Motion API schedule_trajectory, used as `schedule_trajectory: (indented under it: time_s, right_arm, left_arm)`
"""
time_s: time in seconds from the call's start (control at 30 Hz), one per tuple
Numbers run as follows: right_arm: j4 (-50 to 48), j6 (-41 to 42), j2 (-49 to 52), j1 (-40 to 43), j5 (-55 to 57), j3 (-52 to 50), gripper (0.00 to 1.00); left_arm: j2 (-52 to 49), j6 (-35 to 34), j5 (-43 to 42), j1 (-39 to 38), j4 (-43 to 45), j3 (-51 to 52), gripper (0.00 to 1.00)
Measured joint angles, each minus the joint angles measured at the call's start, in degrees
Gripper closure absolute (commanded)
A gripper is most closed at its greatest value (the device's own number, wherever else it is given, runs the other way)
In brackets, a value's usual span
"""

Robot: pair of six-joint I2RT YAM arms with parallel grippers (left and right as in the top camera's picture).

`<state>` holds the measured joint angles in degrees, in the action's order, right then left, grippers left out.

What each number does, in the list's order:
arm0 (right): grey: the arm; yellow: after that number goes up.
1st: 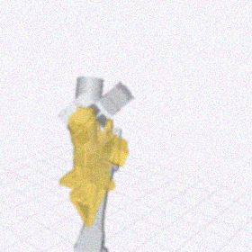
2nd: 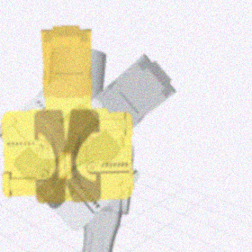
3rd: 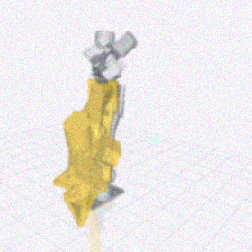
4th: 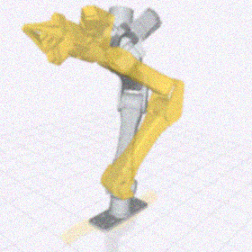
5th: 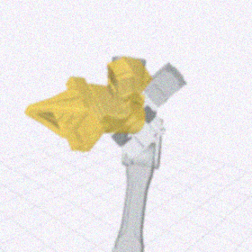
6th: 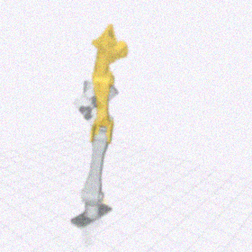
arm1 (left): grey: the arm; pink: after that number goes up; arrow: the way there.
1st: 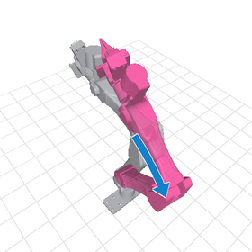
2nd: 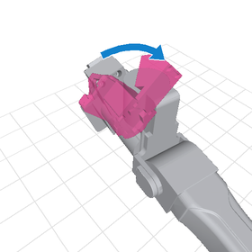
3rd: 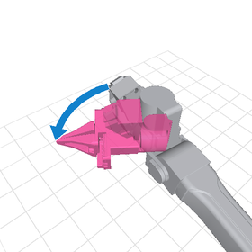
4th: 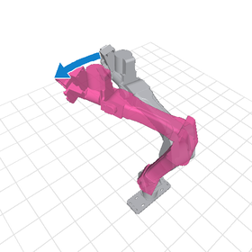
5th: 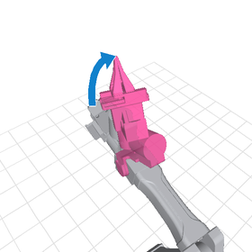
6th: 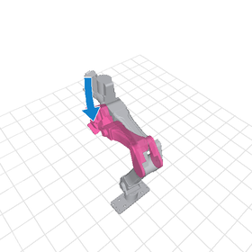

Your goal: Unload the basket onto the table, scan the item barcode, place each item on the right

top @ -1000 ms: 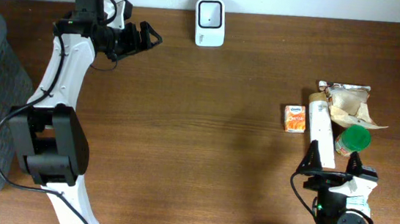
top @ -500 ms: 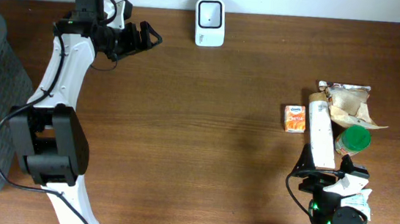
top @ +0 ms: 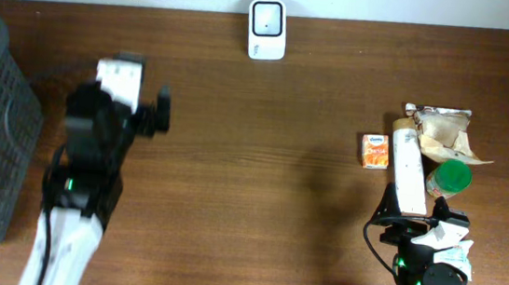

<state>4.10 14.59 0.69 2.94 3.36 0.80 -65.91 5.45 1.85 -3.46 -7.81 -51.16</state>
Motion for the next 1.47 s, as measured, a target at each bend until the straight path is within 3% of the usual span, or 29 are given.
schedule_trajectory:
  time_s: [0.13, 0.33, 0.47, 1.47]
  right_arm:
    - [0.1, 0.0, -0.1, 0.0, 0.0, 0.0, 0.02]
    - [0.1, 0.0, -0.1, 0.0, 0.0, 0.0, 0.02]
    - [0.1, 0.0, -0.1, 0.0, 0.0, 0.0, 0.02]
    - [0.1, 0.0, -0.1, 0.0, 0.0, 0.0, 0.02]
  left_arm:
    - [30.6, 0.9, -0.4, 5.6, 12.4, 30.8, 0.01]
    - [55.5, 2.3, -0.5, 7.2, 13.5, 49.3, 0.01]
    - [64.0, 4.2, -0.5, 7.6, 3.5, 50.6, 0.01]
    - [65.1, 4.6, -0.5, 7.6, 3.5, 50.6, 0.01]
